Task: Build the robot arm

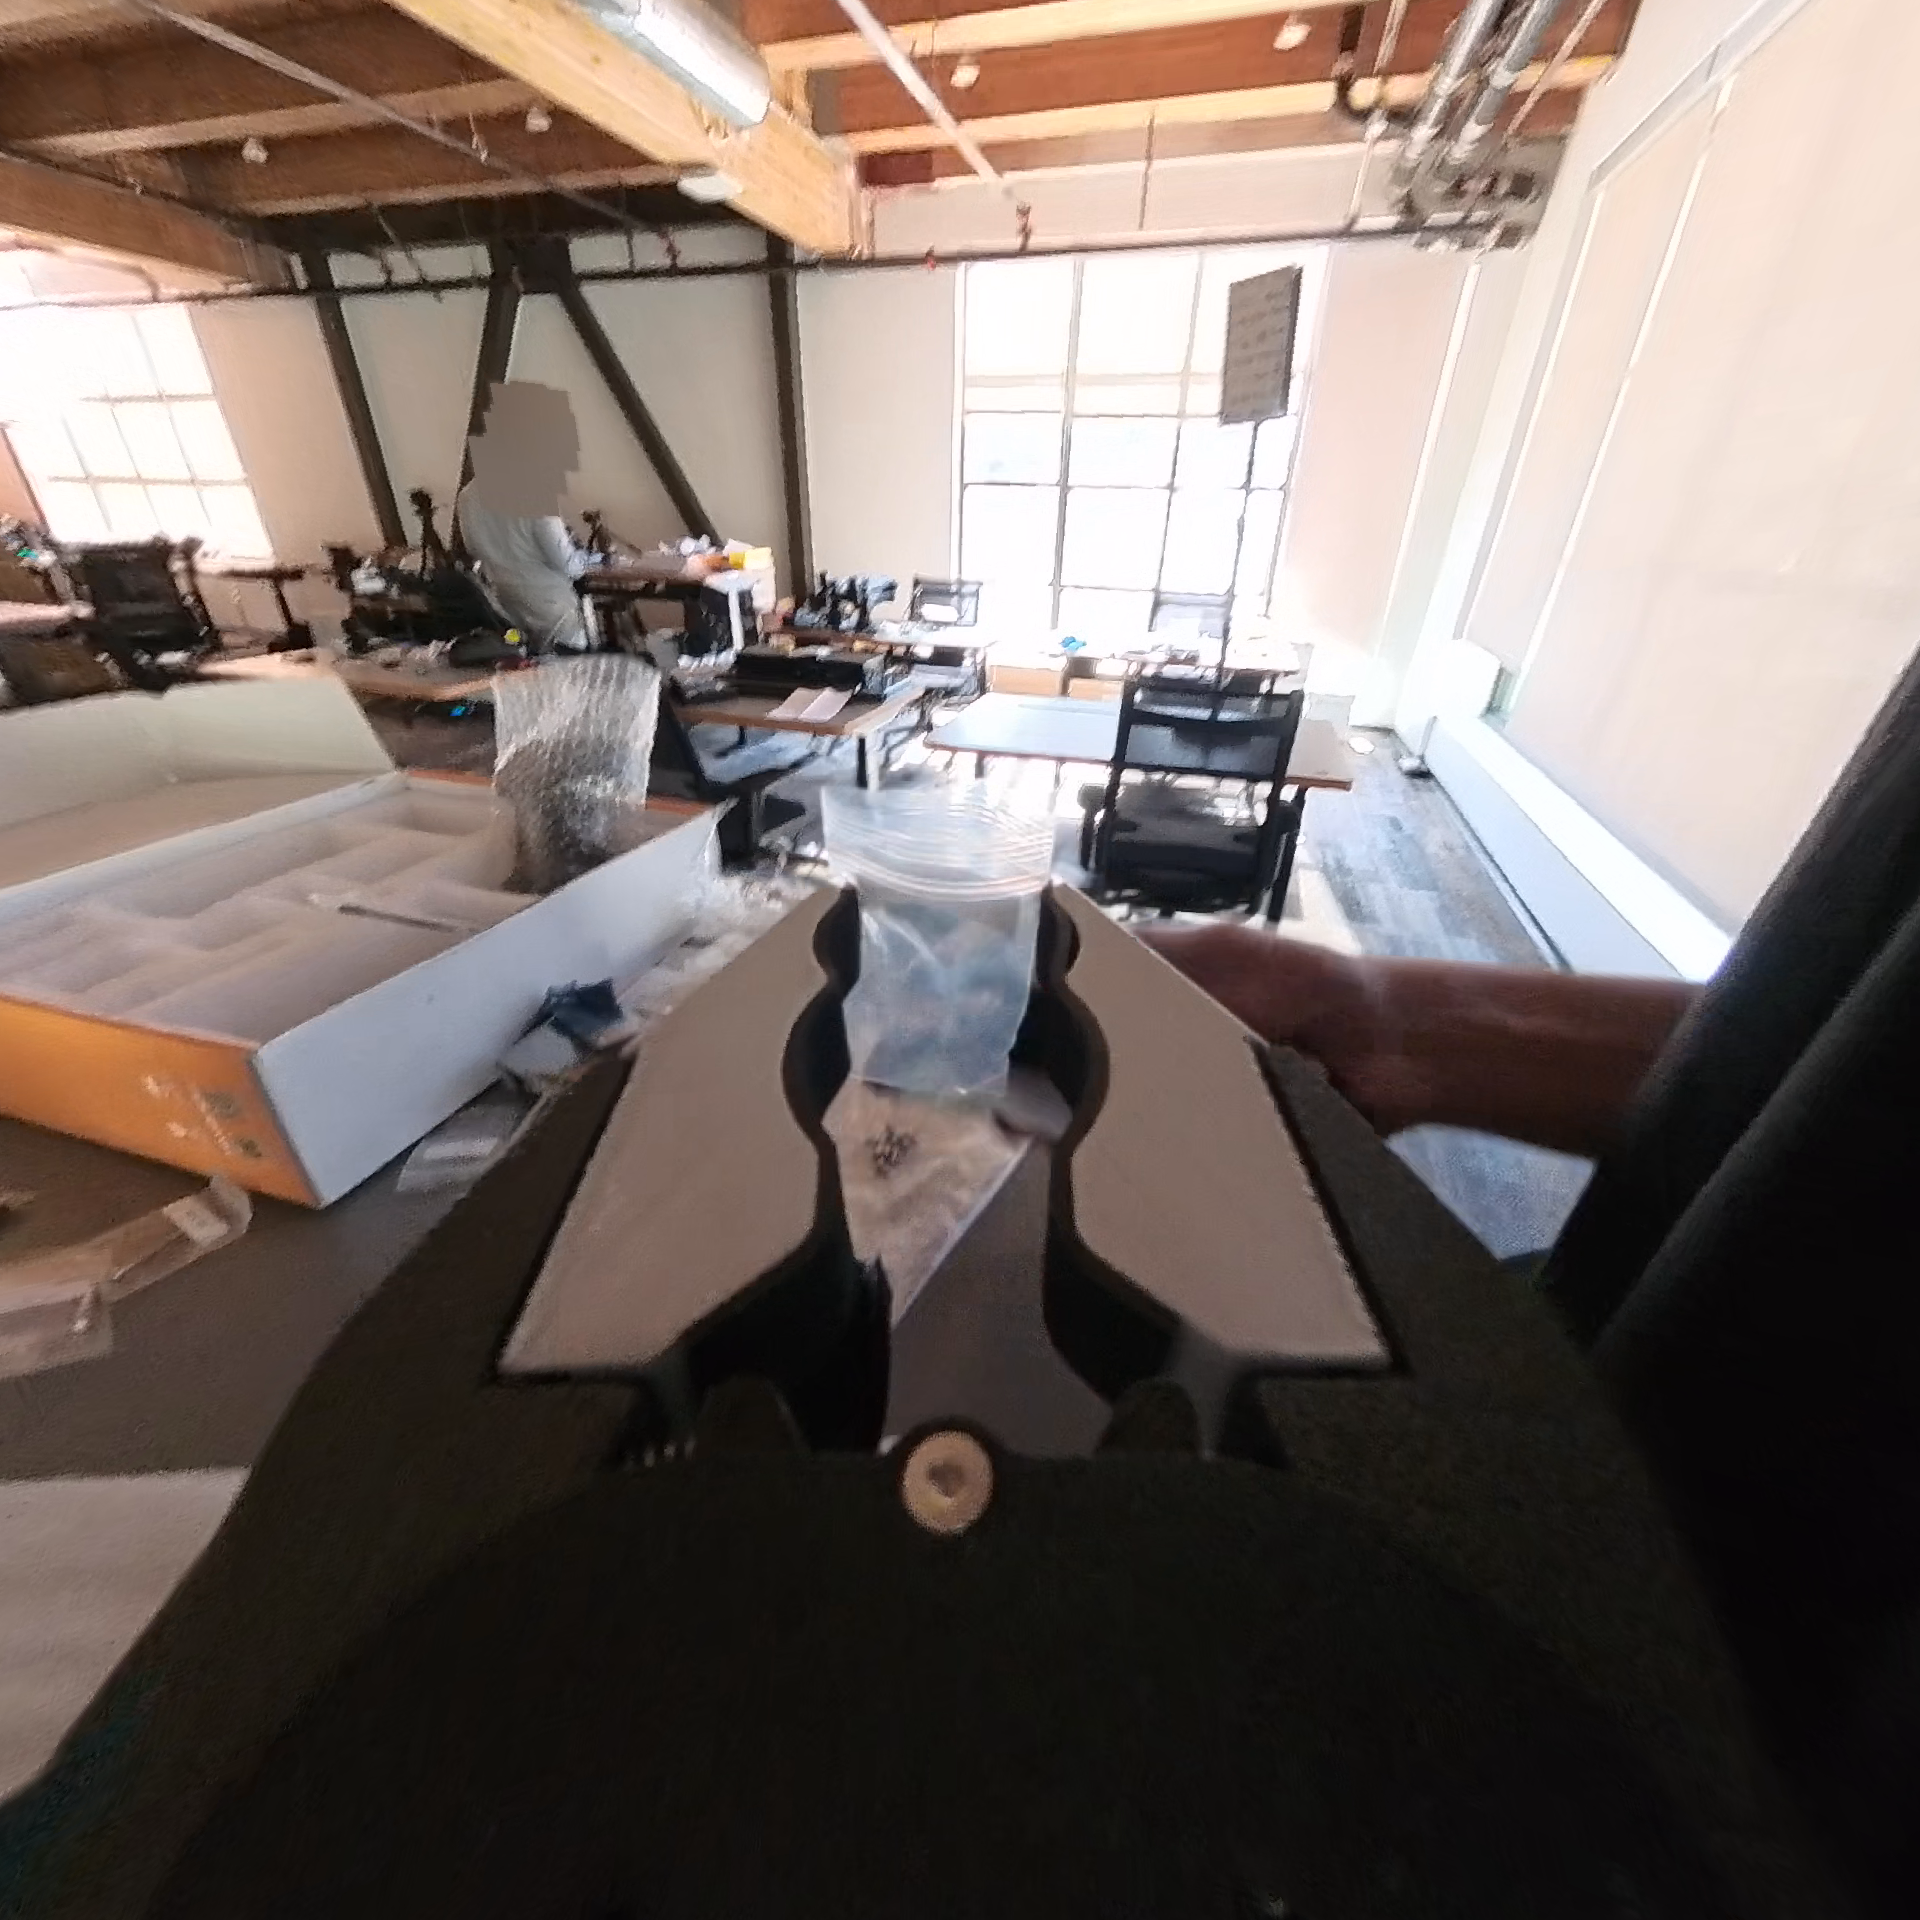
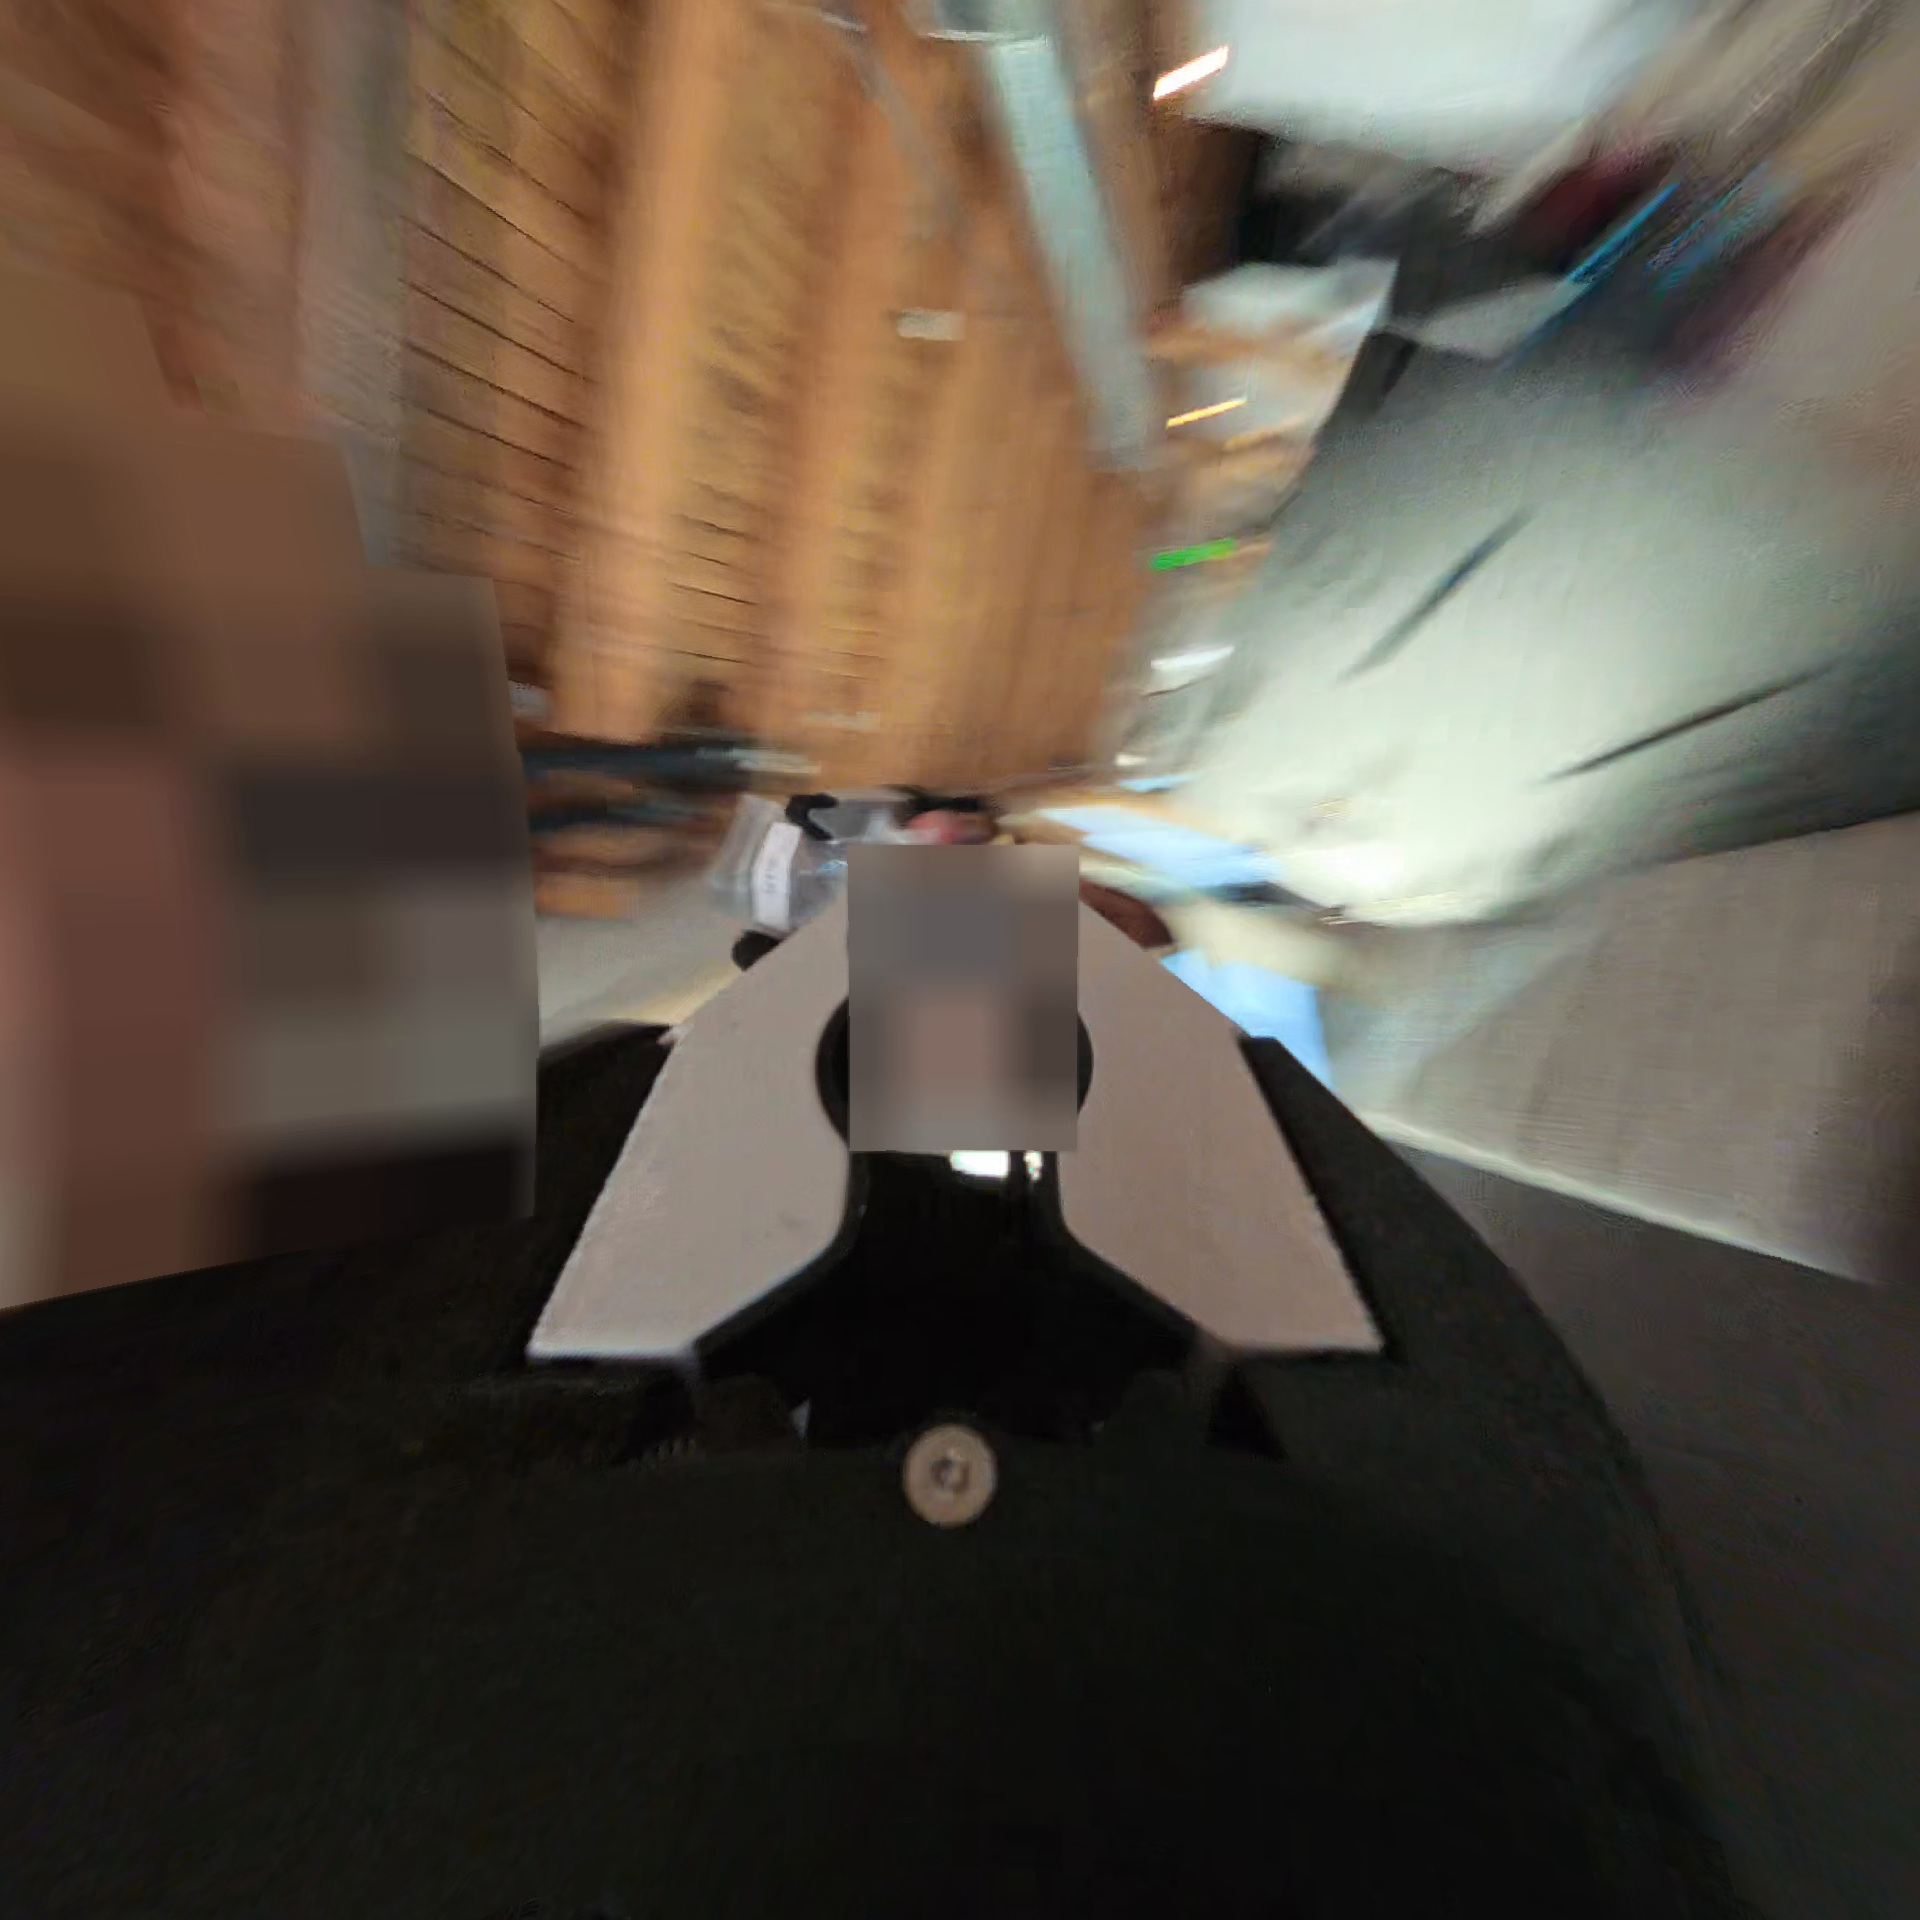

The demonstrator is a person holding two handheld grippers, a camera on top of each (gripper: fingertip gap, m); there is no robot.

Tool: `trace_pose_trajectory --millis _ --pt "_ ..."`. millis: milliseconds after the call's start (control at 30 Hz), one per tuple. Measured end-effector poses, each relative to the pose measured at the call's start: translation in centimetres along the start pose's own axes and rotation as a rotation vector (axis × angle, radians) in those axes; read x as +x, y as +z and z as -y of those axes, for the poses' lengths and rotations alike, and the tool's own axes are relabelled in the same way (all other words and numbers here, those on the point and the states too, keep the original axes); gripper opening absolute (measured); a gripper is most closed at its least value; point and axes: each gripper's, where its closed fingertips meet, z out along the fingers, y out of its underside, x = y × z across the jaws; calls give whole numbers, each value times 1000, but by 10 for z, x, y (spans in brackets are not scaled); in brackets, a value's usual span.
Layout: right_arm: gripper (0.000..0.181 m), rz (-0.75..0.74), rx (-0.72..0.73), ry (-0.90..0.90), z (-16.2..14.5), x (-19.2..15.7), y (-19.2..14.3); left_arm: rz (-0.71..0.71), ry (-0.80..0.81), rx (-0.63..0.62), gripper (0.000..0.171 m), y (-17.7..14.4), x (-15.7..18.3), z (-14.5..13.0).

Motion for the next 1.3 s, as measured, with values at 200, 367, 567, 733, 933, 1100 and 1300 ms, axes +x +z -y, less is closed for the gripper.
trace_pose_trajectory --millis 200,367,567,733,933,1100,1300 --pt "15 -1020 44 -724 69 71 -163 136 -86 -128 32 -4 -14 -59" --pt "13 -1270 -272 -920 51 109 -157 200 -151 -136 32 3 -21 -81" --pt "20 -1305 -381 -955 46 127 -162 206 -134 -148 32 11 -24 -87" --pt "19 -1253 -388 -933 49 127 -160 196 -108 -183 32 15 -22 -96" --pt "18 -1243 -428 -947 51 130 -161 190 -92 -203 31 20 -17 -101" --pt "7 -1252 -438 -967 53 131 -161 174 -89 -223 31 26 -12 -108" --pt "6 -1289 -438 -1025 57 124 -164 178 -85 -246 31 27 -13 -118"
